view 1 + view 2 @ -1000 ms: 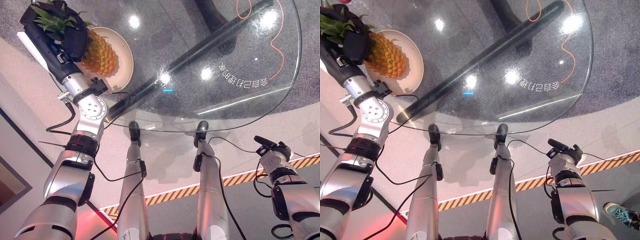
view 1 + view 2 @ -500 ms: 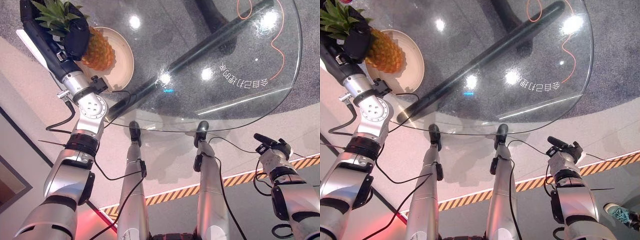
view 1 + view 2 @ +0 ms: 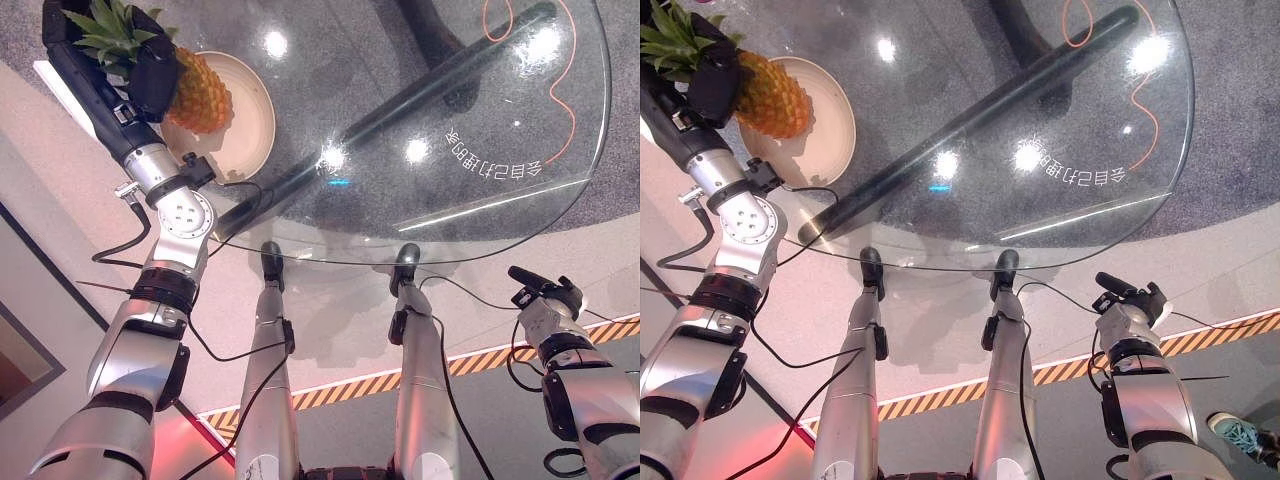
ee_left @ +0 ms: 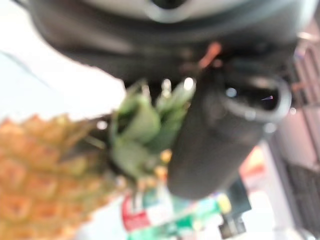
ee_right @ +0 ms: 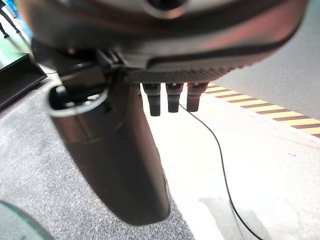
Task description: Pick up the fruit to the plate
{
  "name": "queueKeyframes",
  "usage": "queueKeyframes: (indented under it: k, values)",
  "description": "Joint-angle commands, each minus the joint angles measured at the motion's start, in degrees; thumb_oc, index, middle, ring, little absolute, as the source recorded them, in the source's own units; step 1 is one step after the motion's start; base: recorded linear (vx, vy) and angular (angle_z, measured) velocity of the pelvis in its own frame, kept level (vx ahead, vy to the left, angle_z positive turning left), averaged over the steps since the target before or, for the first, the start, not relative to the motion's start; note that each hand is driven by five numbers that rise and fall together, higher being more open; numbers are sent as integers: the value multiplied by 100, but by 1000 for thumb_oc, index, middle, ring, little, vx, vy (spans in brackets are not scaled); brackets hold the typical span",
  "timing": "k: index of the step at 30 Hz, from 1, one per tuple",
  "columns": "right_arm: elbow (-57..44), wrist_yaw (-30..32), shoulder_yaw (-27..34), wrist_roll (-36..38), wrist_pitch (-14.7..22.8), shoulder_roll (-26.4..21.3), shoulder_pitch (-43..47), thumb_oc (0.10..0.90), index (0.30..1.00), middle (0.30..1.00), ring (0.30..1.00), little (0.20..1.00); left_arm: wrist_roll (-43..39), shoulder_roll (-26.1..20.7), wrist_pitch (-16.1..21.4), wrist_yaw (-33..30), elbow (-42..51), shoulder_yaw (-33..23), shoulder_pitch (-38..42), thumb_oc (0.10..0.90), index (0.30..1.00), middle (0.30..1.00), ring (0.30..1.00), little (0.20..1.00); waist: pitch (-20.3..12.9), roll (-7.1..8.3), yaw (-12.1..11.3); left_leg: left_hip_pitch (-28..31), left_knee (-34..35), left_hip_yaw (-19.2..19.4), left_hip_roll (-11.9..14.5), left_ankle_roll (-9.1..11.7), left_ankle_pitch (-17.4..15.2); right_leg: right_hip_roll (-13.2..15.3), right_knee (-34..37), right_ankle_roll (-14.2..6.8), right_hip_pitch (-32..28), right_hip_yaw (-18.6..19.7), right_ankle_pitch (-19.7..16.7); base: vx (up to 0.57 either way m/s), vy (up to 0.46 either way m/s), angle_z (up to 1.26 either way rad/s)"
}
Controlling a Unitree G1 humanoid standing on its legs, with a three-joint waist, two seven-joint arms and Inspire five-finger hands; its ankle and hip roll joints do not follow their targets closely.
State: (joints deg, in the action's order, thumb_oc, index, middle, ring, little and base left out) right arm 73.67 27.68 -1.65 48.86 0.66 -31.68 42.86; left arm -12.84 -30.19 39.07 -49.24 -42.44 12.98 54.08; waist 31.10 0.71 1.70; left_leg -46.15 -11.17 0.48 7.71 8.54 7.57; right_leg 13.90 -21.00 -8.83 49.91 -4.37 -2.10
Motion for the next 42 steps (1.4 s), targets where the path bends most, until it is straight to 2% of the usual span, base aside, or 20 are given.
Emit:
queueKeyframes:
  k: [1, 5, 13, 15, 16, 17, 26, 28, 42]
  values:
    - [197, 356, -130, -107, 205, -236, -253, 800, 900, 900, 900, 900, 283, -412, 708, -79, 266, -279, 542, 523, 662, 662, 662, 623, -131, 201, -135, -95, -818, 58, -169, -227, -877, -303, 444, 162, -284, -324, -43, 0, 0, 0]
    - [186, 370, -106, -96, 215, -227, -257, 800, 900, 900, 900, 900, 360, -382, 775, -83, 376, -290, 467, 580, 712, 712, 712, 680, -131, 190, -152, -149, -824, 42, -197, -242, -842, -284, 454, 168, -240, -337, -88, 0, 0, 0]
    - [173, 368, -42, -69, 245, -223, -342, 800, 900, 900, 900, 900, 526, -268, 839, -84, 679, -366, 200, 594, 724, 724, 724, 694, -131, 175, -213, -113, -834, 15, -216, -256, -907, -272, 457, 151, -290, -377, -56, 0, 0, 0]
    - [157, 373, -32, -58, 251, -217, -345, 800, 900, 900, 900, 900, 557, -243, 851, -88, 726, -378, 164, 613, 740, 740, 740, 713, -131, 173, -213, -163, -830, 7, -234, -266, -867, -258, 471, 158, -244, -380, -99, 0, 0, 0]
    - [142, 388, -35, -50, 240, -207, -362, 800, 900, 900, 900, 900, 602, -206, 850, -95, 773, -393, 96, 657, 778, 778, 778, 757, -131, 167, -229, -134, -848, 0, -230, -265, -916, -264, 451, 151, -268, -381, -61, 0, 0, 0]
    - [138, 391, -30, -52, 239, -203, -366, 800, 900, 900, 900, 900, 616, -195, 864, -90, 790, -407, 59, 668, 787, 787, 787, 768, -131, 165, -234, -136, -849, -3, -232, -268, -917, -264, 451, 151, -268, -385, -62, 0, 0, 0]
    - [128, 409, 8, -59, 270, -183, -396, 800, 900, 900, 900, 900, 631, -156, 898, -108, 938, -467, -136, 701, 815, 815, 815, 801, -131, 148, -269, -157, -848, -22, -239, -273, -913, -252, 446, 146, -256, -405, -64, 0, 0, 0]
    - [117, 414, 27, -65, 280, -181, -399, 800, 900, 900, 900, 900, 686, -155, 914, -139, 987, -498, -211, 800, 900, 900, 900, 900, -131, 141, -283, -190, -818, -26, -264, -288, -855, -246, 465, 154, -222, -411, -113, 0, 0, 0]
    - [80, 390, 90, -11, 328, -173, -513, 800, 900, 900, 900, 900, 786, -161, 916, 0, 1368, -516, -588, 800, 900, 900, 900, 900, -131, 125, -350, -164, -793, -57, -275, -290, -846, -204, 494, 134, -273, -464, -132, 1, -4, 1]
